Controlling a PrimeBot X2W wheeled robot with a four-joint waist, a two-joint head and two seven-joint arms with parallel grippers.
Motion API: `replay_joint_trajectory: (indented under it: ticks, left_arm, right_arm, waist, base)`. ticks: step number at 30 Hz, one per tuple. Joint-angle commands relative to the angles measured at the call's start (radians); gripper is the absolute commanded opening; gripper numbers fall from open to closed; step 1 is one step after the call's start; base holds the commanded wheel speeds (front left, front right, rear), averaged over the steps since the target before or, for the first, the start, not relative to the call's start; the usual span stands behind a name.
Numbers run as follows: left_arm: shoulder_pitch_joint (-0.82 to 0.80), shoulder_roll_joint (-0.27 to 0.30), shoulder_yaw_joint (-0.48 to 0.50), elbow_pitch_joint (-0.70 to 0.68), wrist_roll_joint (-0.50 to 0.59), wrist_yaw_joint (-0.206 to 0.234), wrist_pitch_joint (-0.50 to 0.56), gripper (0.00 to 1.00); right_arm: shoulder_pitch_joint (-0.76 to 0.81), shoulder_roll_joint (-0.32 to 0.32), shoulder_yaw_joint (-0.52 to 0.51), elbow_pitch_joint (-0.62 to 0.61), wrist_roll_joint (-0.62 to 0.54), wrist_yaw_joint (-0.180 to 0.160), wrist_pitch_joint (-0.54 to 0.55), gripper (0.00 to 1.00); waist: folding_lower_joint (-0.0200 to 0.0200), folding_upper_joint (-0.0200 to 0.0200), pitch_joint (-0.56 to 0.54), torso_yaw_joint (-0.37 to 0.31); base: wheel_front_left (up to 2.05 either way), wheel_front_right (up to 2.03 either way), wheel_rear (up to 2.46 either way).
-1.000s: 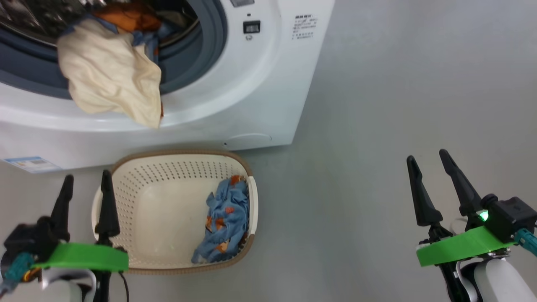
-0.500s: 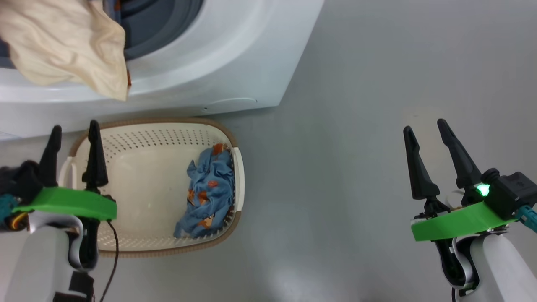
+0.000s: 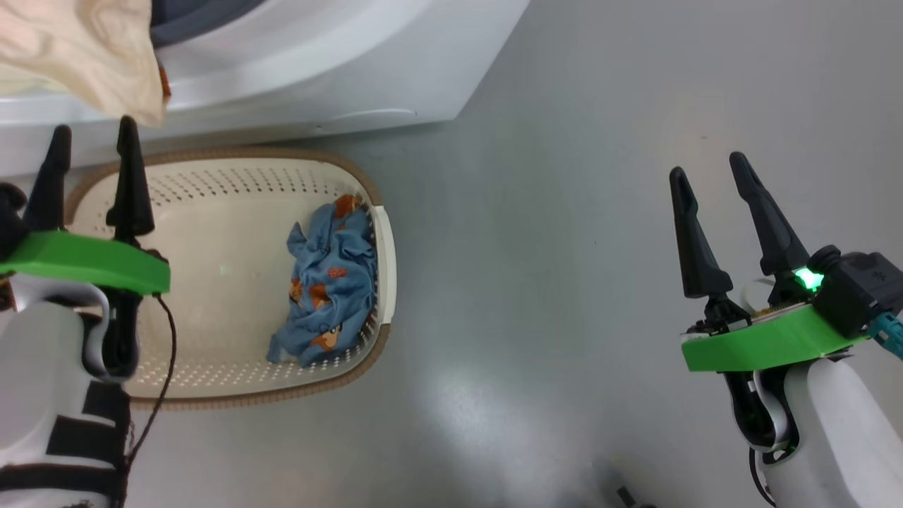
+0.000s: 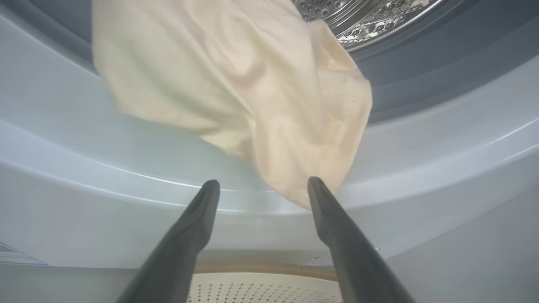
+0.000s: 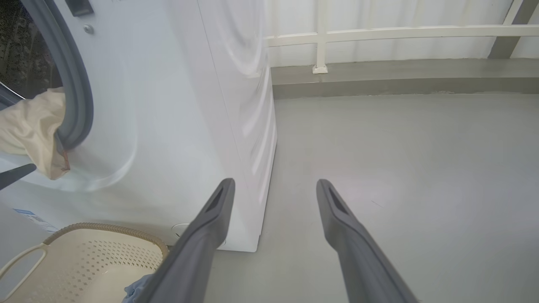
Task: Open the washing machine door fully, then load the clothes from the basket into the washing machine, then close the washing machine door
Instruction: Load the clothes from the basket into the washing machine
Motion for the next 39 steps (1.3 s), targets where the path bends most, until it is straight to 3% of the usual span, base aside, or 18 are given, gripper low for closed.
replay_joint_trajectory:
  ticks: [1,17,35,37,39]
  left_arm:
    - [-0.015,0.052,0.014,-0.009,-0.014,0.001,-0.005,1.0]
    - [-0.104,0.131,-0.104,-0.043,-0.168,0.001,-0.005,1.0]
    - [-0.075,0.155,-0.124,-0.198,-0.239,0.001,-0.005,1.0]
    - [-0.078,0.156,-0.122,-0.199,-0.24,0.001,-0.005,0.46]
    - [-0.08,0.155,-0.121,-0.199,-0.24,0.001,-0.005,0.25]
  right_arm:
    - [-0.001,-0.006,0.017,-0.027,-0.009,0.004,-0.008,1.0]
    - [-0.03,0.003,0.02,-0.032,-0.014,0.004,-0.008,1.0]
    - [-0.044,0.004,0.034,-0.032,-0.015,0.004,-0.008,1.0]
    - [-0.045,0.004,0.036,-0.034,-0.015,0.004,-0.008,1.0]
    - [-0.045,0.003,0.037,-0.034,-0.015,0.004,-0.008,1.0]
  waist:
    - [-0.0001,0.0,0.033,-0.006]
    - [-0.0001,0.0,0.086,-0.014]
    - [-0.0001,0.0,0.092,-0.004]
    - [-0.0001,0.0,0.092,-0.004]
    - [-0.0001,0.0,0.092,-0.005]
  base:
    - [0.0,0.0,0.0]
    - [0.0,0.0,0.0]
    - [0.0,0.0,0.0]
    - [0.0,0.0,0.0]
    - [0.0,0.0,0.0]
